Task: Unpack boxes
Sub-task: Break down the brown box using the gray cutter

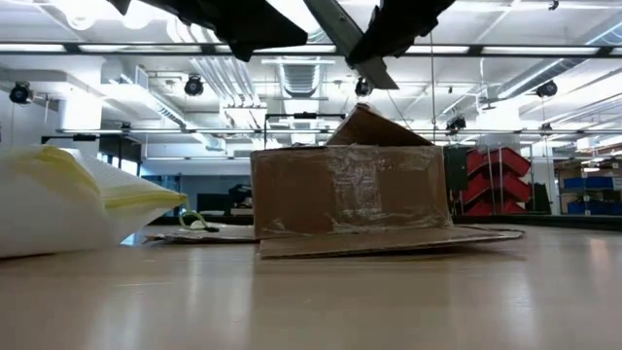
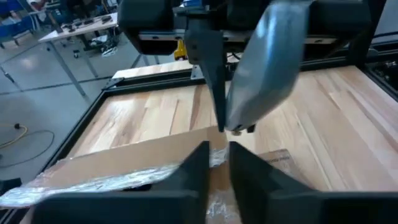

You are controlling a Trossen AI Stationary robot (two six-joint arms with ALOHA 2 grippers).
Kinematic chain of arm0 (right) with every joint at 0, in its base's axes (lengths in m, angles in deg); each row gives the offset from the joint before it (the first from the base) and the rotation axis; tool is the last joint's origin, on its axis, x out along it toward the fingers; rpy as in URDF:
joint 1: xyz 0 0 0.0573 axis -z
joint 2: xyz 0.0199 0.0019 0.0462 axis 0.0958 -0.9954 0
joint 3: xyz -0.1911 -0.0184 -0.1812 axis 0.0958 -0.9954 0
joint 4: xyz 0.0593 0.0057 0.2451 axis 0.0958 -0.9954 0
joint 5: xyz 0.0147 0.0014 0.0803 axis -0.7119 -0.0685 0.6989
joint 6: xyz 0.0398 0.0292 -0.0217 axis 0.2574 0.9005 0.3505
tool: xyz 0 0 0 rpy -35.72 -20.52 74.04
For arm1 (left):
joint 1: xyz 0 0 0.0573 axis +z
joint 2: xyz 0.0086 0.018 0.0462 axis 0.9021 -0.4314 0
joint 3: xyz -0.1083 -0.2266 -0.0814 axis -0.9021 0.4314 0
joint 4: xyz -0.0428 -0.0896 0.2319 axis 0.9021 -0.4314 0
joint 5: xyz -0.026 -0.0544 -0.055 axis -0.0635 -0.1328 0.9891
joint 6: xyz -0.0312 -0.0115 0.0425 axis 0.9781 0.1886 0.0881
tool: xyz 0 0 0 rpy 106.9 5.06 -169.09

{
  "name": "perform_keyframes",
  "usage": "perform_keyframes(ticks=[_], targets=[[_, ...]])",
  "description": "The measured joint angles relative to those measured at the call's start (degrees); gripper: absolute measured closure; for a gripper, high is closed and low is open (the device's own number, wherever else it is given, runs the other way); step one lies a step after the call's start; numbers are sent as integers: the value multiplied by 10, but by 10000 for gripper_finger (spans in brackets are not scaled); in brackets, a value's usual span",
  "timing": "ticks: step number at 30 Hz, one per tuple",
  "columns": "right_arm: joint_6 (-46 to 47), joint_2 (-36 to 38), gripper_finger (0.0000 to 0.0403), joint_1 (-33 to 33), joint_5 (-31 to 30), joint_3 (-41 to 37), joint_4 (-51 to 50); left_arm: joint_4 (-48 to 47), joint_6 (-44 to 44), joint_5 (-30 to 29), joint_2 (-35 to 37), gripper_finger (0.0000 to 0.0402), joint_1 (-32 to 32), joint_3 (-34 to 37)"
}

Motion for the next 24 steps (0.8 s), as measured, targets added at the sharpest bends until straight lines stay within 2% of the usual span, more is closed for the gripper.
perform_keyframes(ticks=[12, 15, 24], targets=[[-7, -5, 349, 0, -2, 0, 28, 78, 12, 26, -22, 400, -5, 1], [-4, -8, 349, 0, -23, 0, 26, 102, 12, 34, -32, 401, -4, 1], [-8, -10, 349, 1, -41, -1, 34, 107, 14, 35, -63, 401, -4, -30]])
